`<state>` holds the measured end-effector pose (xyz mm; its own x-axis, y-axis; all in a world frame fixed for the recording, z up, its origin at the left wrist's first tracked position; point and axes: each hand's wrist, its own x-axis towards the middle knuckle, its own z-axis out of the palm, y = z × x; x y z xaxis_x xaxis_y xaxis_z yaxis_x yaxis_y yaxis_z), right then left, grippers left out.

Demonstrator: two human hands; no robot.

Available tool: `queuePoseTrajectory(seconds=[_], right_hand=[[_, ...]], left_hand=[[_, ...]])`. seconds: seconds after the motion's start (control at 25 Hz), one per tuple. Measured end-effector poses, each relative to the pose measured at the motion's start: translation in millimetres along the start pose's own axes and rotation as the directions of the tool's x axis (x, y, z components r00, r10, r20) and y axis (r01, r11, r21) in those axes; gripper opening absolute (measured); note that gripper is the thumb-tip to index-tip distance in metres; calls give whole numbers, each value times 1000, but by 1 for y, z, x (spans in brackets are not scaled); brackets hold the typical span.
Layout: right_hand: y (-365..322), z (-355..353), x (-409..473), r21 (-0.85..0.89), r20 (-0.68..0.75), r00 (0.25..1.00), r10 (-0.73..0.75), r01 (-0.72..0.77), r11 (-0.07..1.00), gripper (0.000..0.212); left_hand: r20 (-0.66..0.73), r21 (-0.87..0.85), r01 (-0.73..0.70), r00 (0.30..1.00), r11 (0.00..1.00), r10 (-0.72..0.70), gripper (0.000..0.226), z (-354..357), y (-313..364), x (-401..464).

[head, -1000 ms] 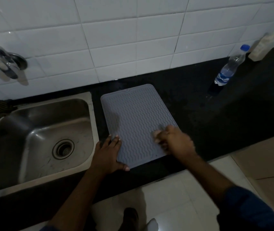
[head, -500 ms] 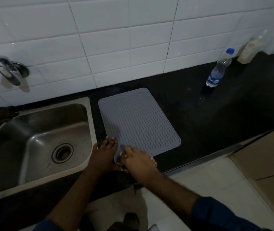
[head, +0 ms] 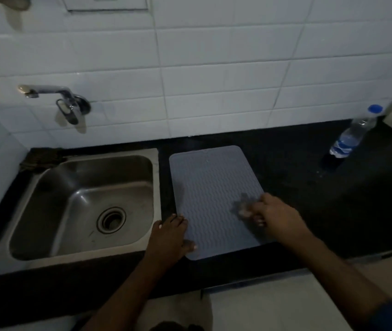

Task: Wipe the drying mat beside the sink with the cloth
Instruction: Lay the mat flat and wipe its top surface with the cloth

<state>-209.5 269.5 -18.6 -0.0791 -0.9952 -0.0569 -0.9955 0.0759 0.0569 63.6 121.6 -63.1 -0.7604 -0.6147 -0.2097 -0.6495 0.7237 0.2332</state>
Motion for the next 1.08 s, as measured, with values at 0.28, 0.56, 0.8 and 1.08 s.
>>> queuePoseTrajectory(seconds=[0.28, 0.56, 0.8, 1.08], right_hand=[[-81, 8, 117, 72, 119, 701, -703, 700, 710, 26], [-99, 28, 136, 83, 175, 477, -861, 865, 496, 22], [-104, 28, 134, 141, 111, 155, -982, 975, 170, 30], [-117, 30, 155, -13, 112, -44, -993, 999, -46, 30]], left_hand=[[21, 92, -444, 896, 891, 444, 38, 44, 11, -46], [-63, 64, -248, 966, 967, 252, 41, 67, 37, -61], [-105, -88, 244, 962, 966, -253, 44, 65, 110, -69], [-64, -138, 674, 726, 726, -685, 57, 59, 158, -61]])
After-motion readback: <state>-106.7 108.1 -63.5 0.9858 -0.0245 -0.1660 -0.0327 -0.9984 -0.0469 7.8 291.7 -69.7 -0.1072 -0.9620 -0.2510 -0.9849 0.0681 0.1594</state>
